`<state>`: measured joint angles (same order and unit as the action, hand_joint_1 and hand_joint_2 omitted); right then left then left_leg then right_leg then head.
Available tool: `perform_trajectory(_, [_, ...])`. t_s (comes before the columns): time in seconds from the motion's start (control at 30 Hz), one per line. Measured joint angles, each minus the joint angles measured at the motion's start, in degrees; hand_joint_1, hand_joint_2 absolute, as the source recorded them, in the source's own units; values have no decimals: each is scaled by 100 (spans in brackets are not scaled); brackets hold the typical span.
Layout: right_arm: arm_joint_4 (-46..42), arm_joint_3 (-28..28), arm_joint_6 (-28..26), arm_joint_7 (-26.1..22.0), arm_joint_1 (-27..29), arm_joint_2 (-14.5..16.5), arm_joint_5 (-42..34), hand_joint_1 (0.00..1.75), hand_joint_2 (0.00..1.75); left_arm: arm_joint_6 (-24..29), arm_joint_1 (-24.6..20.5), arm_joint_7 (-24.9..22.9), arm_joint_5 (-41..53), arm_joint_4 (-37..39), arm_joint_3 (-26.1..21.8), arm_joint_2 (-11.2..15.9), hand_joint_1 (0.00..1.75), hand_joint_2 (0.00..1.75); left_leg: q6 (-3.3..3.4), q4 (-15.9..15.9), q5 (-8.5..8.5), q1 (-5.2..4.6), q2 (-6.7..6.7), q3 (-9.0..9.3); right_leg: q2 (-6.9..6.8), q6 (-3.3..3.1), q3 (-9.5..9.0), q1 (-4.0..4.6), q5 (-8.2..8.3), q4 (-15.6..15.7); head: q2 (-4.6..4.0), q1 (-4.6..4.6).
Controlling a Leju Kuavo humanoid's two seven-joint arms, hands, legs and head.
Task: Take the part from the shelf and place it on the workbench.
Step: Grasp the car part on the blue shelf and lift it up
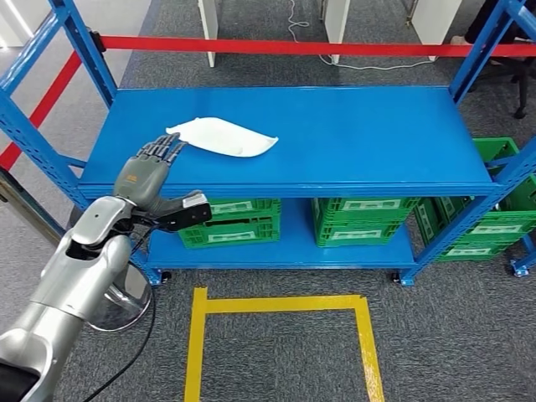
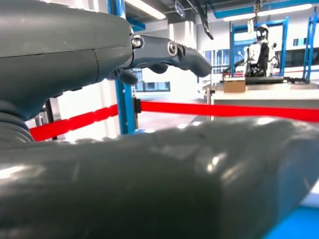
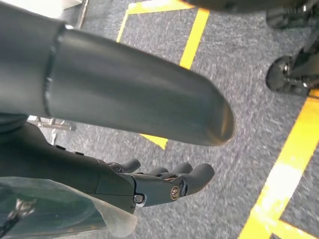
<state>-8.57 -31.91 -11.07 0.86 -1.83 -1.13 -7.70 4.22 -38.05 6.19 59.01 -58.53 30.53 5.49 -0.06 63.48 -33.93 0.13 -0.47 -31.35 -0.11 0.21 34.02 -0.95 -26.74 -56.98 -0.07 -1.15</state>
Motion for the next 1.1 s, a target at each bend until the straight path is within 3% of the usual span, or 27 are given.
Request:
perform_trajectory(0.07, [3, 1, -7, -1, 5, -1, -1, 0, 0, -7, 63, 0, 1, 1, 3, 14, 0, 0, -64, 720, -259, 37, 3, -401, 14, -28, -125, -9, -89, 20, 0, 3])
perform_trajectory(0.1, [3, 1, -8, -1, 11, -1, -1, 0, 0, -10, 99, 0, 2, 2, 4, 20, 0, 0, -86, 954, -294, 55, 4, -574, 27, -29, -191, -12, -141, 20, 0, 4])
perform_trajectory(0.13, [3, 1, -9, -1, 19, -1, -1, 0, 0, -13, 121, 0, 2, 1, 4, 25, 0, 0, -99, 1001, -201, 67, 4, -679, 39, -23, -259, -16, -194, 20, 0, 4])
perform_trajectory(0.17, [3, 0, -6, -1, 25, -1, -1, 0, 0, -14, 126, 0, 2, 1, 4, 27, 0, 0, -103, 844, 28, 75, 5, -705, 50, -12, -332, -22, -248, 20, 0, 4])
perform_trajectory(0.23, [5, -1, -3, 0, 31, 1, -1, 0, 0, -14, 119, 0, 2, 1, 4, 39, 0, 0, -92, 224, 624, 72, 14, -636, 64, 31, -472, -38, -353, 25, 0, 2])
perform_trajectory(0.27, [8, -1, -3, 0, 31, 2, -1, 0, 0, -15, 119, 0, 4, 3, 5, 48, 0, 0, -74, -66, 790, 54, 21, -601, 71, 68, -515, -45, -398, 27, 0, 6])
perform_trajectory(0.3, [10, -1, -3, -1, 25, 2, -1, 0, 0, -15, 124, 0, 7, 1, 5, 53, 0, 0, -42, -238, 859, 35, 26, -573, 75, 115, -534, -48, -440, 20, 0, 17])
perform_trajectory(0.43, [11, -1, -2, -1, -9, 1, -1, 0, 0, -9, 95, -1, 19, -25, -9, 50, 0, 0, 131, -401, 734, 20, 18, -457, 47, 264, -550, -40, -573, -42, 0, 50])
perform_trajectory(0.5, [10, -1, 1, -2, -29, 2, -1, 0, 0, -4, 57, -1, 20, -35, -22, 49, 0, 0, 190, -449, 708, 43, 6, -364, 37, 296, -309, -42, -733, -465, 0, 22])
perform_trajectory(0.6, [9, -1, 18, 0, -45, 3, 0, 0, 0, -12, 91, 1, 20, -34, -22, 43, 0, 0, 249, -456, 615, 14, -1, -273, 33, 314, 403, -28, -1039, -1533, 0, -3])
perform_trajectory(0.63, [9, -1, 24, 3, -38, 3, 3, 0, 0, -17, 115, 5, 20, -34, -21, 43, 0, 0, 256, -456, 573, 2, -5, -224, 32, 306, 557, -19, -980, -1655, 0, -2])
perform_trajectory(0.67, [9, -2, 27, 5, -26, 3, 8, 0, 0, -22, 130, 12, 17, -34, -21, 42, 0, 0, 259, -456, 528, -9, -12, -165, 32, 285, 610, -7, -785, -1560, 0, -3])
perform_trajectory(0.73, [10, -3, 31, 6, -2, 2, 15, 0, 0, -33, 134, 40, -7, -35, -21, 34, 0, 0, 254, -463, 436, -22, -24, -34, 33, 212, 505, 25, -184, -934, 0, 2])
perform_trajectory(0.8, [14, -6, 36, 0, 2, -1, 22, 0, 0, -61, 129, 96, -67, -36, -20, 25, 0, 0, 224, -480, 368, -26, -26, 41, 31, 136, 354, 75, 90, -396, 0, -4])
perform_trajectory(0.87, [16, -14, 41, -4, -11, -1, 34, 0, 0, -94, 141, 179, -154, -45, -17, 13, 0, 0, 172, -504, 330, -34, -20, 79, 21, 82, 245, 104, 27, -204, 0, -27])
perform_trajectory(0.97, [15, -36, 51, -4, -12, 5, 52, 0, 0, -132, 141, 309, -305, -89, -18, -2, 0, 0, 85, -412, 210, -43, -4, 103, 11, 21, 48, 52, -7, -46, 0, -24])
perform_trajectory(1.03, [15, -45, 61, -4, -13, 8, 59, 0, 0, -182, 139, 388, -408, -103, -15, -3, 0, 0, 17, 115, -33, -16, 5, -136, 10, -15, -80, 27, -50, 6, 0, -12])
perform_trajectory(1.1, [15, -51, 72, -3, -16, 8, 65, 0, 0, -246, 183, 442, -487, -103, -4, -4, 0, 0, -39, 816, -276, 23, 6, -527, 20, -36, -188, 25, -130, 11, 0, -11])
